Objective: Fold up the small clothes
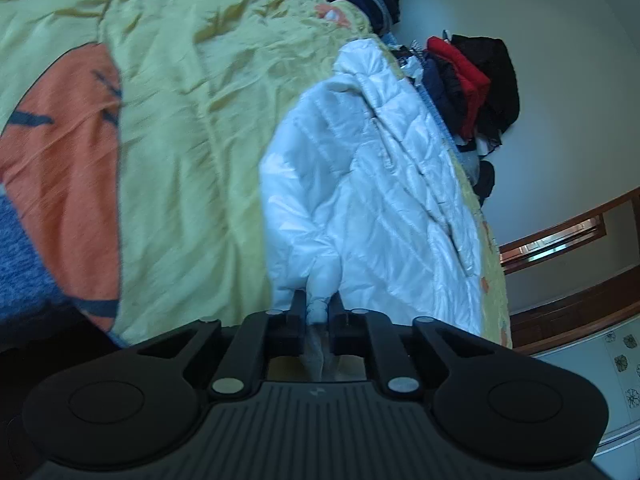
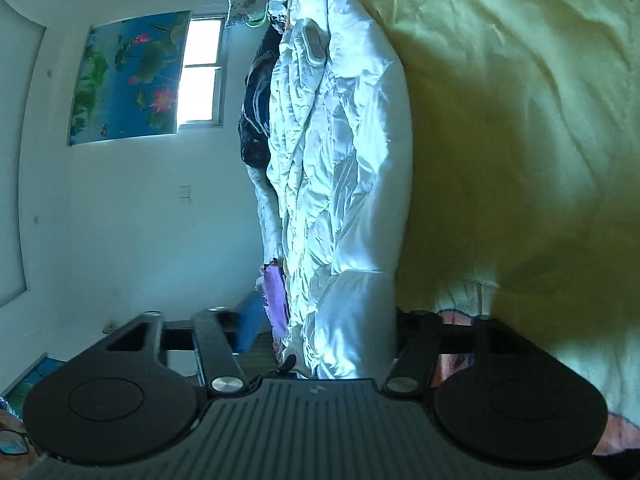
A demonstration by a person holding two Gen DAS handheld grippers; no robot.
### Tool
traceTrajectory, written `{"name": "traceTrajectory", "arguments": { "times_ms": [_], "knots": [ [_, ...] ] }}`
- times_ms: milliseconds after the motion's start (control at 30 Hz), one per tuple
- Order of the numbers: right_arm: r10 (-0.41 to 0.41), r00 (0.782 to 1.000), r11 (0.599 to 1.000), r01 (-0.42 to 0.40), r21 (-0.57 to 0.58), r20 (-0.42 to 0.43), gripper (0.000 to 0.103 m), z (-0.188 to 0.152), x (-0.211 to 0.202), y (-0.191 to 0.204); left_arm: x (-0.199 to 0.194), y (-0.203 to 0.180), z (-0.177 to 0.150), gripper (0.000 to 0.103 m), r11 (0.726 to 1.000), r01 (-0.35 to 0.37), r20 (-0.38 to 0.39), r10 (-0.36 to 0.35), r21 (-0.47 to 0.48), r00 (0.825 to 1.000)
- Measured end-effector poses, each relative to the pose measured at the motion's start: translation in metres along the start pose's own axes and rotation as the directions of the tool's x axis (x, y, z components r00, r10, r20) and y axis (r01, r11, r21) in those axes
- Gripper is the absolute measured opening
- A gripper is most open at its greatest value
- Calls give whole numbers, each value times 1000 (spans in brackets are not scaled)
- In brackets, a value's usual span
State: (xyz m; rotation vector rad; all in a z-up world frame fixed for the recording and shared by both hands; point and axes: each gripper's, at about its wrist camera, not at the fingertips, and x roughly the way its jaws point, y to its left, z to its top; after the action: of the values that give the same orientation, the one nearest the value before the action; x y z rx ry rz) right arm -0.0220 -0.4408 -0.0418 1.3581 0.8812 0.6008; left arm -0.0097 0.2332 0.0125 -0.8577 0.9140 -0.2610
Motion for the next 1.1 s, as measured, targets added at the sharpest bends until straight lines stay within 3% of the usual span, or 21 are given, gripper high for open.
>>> {"name": "traceTrajectory", "arguments": {
  "times_ms": [100,133,300,333,400,433,467,500,567,733,833,933,1000,1100],
  "knots": [
    [-12,1000,1000,12,-10,6,72,-2,-3,1,2,7,-1,44,999,-31,-7,31,-21,1000],
    [-20,1000,1000,20,-13,6,74,-3,-4,1,2,9,-2,48,999,-18,-2,18,-26,1000],
    [-19,1000,999,20,-30,19,72,-10,1,2,8,0,-6,48,1000,-3,-13,3,4,1000],
    [-16,1000,999,16,-40,16,66,-11,3,2,10,-3,-6,47,1000,3,-19,-3,8,1000],
    [-21,1000,997,20,-70,-12,41,-13,15,5,13,-9,-7,47,1000,6,-29,-5,27,1000],
    [-35,999,996,33,-85,-24,24,-14,20,6,13,-12,-8,40,999,-2,-27,3,37,1000],
    [-55,998,994,52,-97,-26,21,-14,25,6,14,-14,-8,32,999,-13,-28,14,48,1000],
    [-71,997,991,69,-110,-21,20,-14,28,6,14,-14,-8,17,998,-28,-31,29,50,999],
    [-88,996,988,85,-127,-21,17,-14,32,6,15,-11,-6,12,999,-40,-27,41,33,999],
    [-46,999,989,44,-138,-14,17,-5,28,15,11,-17,1,11,999,-25,-23,26,35,999],
    [8,1000,991,-9,-136,-13,17,6,30,24,5,-25,13,11,999,41,1,-41,20,999],
    [45,999,984,-45,-171,-1,17,22,37,40,-5,-39,32,8,995,99,82,-101,30,991],
    [63,997,973,-53,-226,37,17,36,41,58,-12,-55,48,7,994,87,176,-97,61,980],
    [94,993,947,-67,-313,73,14,64,51,90,-1,-85,79,6,989,77,237,-105,122,966]
  ]
}}
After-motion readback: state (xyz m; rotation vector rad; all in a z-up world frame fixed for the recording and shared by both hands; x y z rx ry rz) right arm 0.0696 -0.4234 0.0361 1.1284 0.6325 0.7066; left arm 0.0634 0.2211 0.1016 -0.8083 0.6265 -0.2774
